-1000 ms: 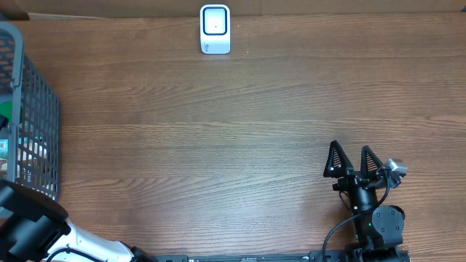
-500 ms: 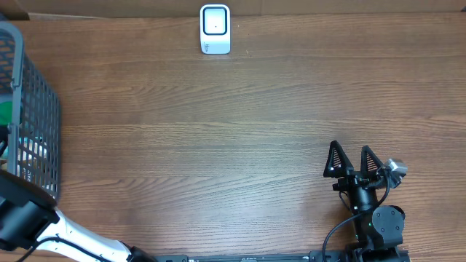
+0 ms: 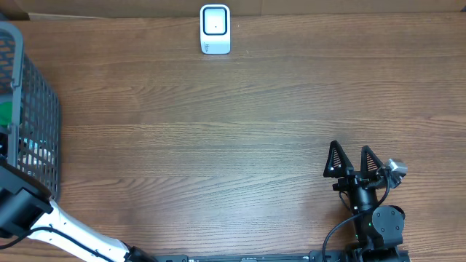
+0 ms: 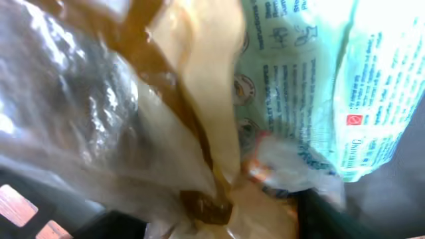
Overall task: Scan the item barcode
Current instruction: 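Lower the left gripper into the basket and grasp the clear snack bag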
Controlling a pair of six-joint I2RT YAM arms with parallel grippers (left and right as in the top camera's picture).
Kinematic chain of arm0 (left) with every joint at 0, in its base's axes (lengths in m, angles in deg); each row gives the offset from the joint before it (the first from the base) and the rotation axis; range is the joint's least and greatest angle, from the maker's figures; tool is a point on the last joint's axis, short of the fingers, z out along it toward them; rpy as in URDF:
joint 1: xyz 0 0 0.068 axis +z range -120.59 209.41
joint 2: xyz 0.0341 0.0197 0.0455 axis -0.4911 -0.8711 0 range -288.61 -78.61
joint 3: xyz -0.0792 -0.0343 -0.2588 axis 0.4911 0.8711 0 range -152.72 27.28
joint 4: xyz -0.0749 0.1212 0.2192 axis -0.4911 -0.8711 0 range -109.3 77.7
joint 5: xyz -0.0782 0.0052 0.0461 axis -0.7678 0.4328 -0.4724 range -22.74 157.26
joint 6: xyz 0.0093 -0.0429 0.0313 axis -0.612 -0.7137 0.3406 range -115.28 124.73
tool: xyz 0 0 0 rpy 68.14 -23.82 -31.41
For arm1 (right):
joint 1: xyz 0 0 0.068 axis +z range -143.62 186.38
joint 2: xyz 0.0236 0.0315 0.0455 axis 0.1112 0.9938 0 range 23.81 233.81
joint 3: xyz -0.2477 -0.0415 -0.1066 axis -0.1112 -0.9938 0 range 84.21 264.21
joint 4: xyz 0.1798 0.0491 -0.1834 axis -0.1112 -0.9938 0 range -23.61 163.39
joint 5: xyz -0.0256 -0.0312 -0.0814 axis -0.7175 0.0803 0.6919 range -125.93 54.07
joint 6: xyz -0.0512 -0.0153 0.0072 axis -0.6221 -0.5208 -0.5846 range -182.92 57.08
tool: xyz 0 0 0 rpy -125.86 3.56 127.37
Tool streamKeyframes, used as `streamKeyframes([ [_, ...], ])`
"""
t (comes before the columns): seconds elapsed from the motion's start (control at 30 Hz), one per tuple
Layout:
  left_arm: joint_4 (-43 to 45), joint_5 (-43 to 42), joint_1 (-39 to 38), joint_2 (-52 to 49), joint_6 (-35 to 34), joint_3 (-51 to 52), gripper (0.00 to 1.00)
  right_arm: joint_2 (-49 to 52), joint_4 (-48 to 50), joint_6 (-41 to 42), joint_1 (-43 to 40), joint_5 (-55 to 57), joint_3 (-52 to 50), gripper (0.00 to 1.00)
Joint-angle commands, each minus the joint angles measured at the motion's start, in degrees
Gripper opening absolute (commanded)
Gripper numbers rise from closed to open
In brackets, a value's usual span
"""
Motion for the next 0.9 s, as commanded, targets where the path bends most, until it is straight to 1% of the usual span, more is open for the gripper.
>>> streamKeyframes([
  [0.0, 0.55, 2.38, 0.42, -3.50, 0.00, 0.13, 0.39, -0.20, 0.26, -0.20, -0.11, 0.13, -0.59, 1.00],
  [0.07, 0.50, 2.36, 0.42, -3.50, 0.00, 0.13, 0.21, -0.20, 0.26, -0.20, -0.11, 0.13, -0.59, 1.00],
  [0.1, 0.33, 2.36, 0.39, -3.50, 0.00, 0.13, 0.09, -0.20, 0.26, -0.20, -0.11, 0.13, -0.59, 1.00],
  [0.13, 0.15, 2.36, 0.37, -3.50, 0.00, 0.13, 0.04, -0.20, 0.26, -0.20, -0.11, 0.13, -0.59, 1.00],
  [0.3, -1.75, 2.36, 0.48, -2.67, -0.02, -0.28, 0.04, -0.20, 0.26, -0.20, -0.11, 0.13, -0.59, 1.00],
  [0.4, -1.81, 2.34, 0.37, 0.57, -0.07, -0.61, 0.04, -0.20, 0.26, -0.20, -0.11, 0.13, -0.59, 1.00],
  [0.5, -0.81, 2.34, 0.37, 6.62, -0.13, -0.66, 0.04, -0.20, 0.26, -0.20, -0.11, 0.11, -0.59, 1.00],
  [0.7, 2.43, 2.29, 0.37, 20.87, -2.54, -0.66, 0.04, -0.20, 0.26, -0.20, -0.11, 0.13, -0.59, 1.00],
  [0.87, 4.63, 1.86, 0.31, 28.17, -4.20, -0.66, 0.04, -0.20, 0.26, -0.20, -0.11, 0.13, -0.59, 1.00],
])
